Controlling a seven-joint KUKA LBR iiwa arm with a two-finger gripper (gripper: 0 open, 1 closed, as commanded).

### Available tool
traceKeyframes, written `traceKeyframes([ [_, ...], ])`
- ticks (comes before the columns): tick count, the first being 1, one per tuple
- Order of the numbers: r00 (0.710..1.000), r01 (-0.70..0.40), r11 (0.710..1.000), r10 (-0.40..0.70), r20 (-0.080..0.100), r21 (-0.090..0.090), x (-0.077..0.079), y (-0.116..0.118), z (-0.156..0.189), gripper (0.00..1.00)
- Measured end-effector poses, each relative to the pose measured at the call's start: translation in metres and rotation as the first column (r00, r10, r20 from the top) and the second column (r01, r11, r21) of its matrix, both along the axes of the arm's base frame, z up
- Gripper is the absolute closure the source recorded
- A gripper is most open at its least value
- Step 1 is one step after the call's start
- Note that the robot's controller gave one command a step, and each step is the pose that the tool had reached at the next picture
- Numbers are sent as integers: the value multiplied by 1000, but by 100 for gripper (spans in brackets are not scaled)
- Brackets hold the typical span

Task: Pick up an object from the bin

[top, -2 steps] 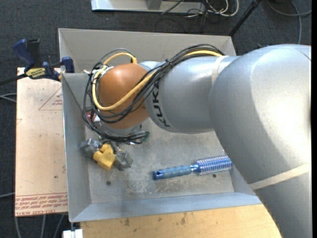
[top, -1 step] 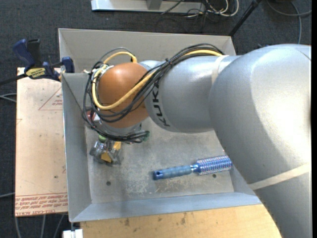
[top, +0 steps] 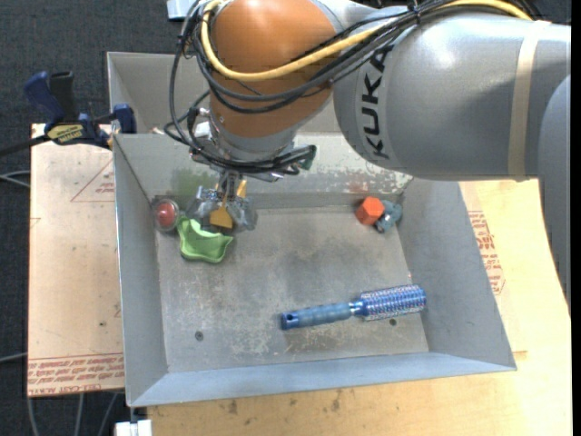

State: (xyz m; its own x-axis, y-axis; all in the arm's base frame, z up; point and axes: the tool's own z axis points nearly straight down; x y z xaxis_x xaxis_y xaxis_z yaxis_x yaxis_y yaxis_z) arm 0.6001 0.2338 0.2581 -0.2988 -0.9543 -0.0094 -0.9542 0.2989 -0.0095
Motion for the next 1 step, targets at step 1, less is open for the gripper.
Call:
traceKeyframes([
  [1, 1000, -1, 1000, 1, -10, -2, -2, 0, -6, 100],
])
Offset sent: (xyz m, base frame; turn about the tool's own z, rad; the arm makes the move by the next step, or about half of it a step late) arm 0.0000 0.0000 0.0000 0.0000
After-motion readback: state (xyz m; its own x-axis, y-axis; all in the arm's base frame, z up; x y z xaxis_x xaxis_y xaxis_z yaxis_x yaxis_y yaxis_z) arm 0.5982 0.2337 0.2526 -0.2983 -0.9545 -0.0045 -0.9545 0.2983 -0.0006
